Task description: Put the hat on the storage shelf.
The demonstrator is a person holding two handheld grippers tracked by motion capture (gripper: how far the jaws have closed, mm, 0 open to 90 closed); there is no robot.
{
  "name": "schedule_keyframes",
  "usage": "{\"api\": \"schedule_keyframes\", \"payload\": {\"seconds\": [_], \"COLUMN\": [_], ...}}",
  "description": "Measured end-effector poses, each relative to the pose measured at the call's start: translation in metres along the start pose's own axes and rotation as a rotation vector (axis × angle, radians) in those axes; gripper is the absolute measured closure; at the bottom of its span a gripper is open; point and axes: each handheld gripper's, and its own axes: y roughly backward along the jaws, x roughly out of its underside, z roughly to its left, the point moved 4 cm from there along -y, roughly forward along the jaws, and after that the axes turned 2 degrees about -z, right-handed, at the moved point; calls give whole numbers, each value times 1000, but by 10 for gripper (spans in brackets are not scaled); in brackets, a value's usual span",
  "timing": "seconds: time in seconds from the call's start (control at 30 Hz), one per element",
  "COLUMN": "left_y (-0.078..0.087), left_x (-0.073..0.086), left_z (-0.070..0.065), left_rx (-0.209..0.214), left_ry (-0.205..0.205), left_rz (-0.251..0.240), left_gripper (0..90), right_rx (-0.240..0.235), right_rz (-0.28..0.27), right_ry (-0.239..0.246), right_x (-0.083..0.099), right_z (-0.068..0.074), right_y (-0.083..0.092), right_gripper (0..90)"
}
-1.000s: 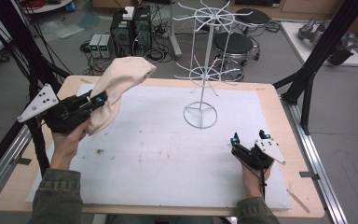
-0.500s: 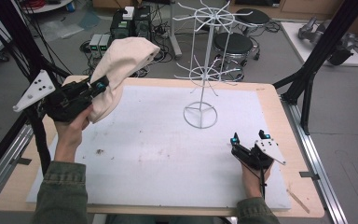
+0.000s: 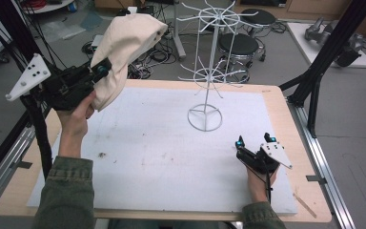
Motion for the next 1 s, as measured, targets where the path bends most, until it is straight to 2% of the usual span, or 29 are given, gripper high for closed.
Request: {"api": "schedule_keyframes", "payload": {"seconds": [0.2, 0.33, 0.5, 0.67, 1.0], "left_y": [-11, -18, -29, -39, -63], "left_x": [-10, -15, -20, -22, -31], "left_z": [1, -2, -4, -5, -15], "left_rx": [-7, 21, 34, 39, 94], "left_ry": [-6, -21, -26, -19, -15], "left_rz": [-28, -38, -51, -69, -95], "left_gripper": [827, 827, 827, 827, 827], "right_rx": [-4, -8, -10, -17, -22], "right_rz": [-2, 0, -4, 1, 0], "right_ry": [3, -2, 4, 6, 7], "right_x": [0, 0, -1, 0, -1], "right_z": [-1, 1, 2, 3, 5], "right_y": [0, 0, 1, 1, 2], "right_gripper": [82, 82, 82, 82, 82]}}
